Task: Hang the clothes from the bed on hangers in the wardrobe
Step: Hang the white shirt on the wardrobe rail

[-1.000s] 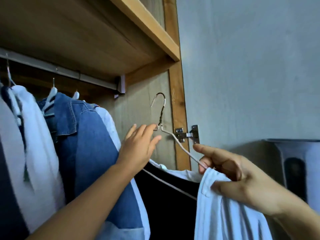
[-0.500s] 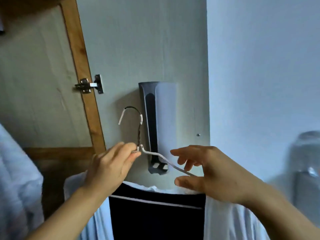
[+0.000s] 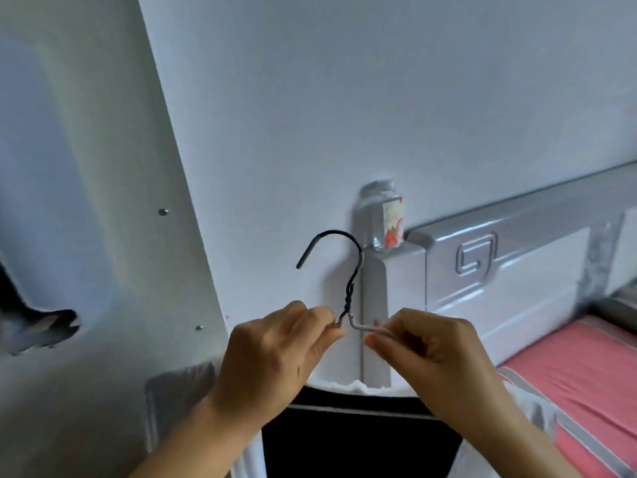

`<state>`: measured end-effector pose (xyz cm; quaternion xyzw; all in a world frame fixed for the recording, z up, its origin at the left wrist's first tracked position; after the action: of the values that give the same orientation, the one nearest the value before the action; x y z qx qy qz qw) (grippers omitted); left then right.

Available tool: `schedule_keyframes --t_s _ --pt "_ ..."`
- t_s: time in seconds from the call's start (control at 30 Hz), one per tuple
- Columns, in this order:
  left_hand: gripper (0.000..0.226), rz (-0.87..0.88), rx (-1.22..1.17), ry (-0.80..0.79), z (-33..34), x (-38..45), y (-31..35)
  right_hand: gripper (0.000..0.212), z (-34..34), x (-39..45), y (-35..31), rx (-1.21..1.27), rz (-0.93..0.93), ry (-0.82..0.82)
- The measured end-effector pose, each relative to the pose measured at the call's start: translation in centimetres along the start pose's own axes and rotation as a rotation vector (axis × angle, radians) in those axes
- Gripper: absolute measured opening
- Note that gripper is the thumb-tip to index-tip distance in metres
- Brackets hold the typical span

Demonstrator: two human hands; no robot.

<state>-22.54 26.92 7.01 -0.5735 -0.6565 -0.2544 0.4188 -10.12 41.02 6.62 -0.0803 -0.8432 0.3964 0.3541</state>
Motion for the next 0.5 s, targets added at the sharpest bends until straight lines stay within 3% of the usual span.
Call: schedule_keyframes --t_s 0.2,0.5 --pt "0.02 0.142 -0.345 0.004 6.8 2.5 2.0 0.012 -3.4 -3.1 1.6 0.028 0.28 0.322" --pt "0.021 0.366 -0.733 0.071 12.1 7.7 8.4 0.017 -8.3 -7.9 -0.4 -0.149 0.411 0.768"
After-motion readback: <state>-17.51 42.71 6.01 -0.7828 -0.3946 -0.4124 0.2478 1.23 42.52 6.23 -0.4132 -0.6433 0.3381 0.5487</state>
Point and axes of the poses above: each hand's wrist, its own x-axis towards the middle knuckle, its own z-axis out of the palm, y = z × x, the point moved 2 cm from there along x, towards the middle knuckle, and after that the axes turned 5 degrees about x, right-handed, at the moved point
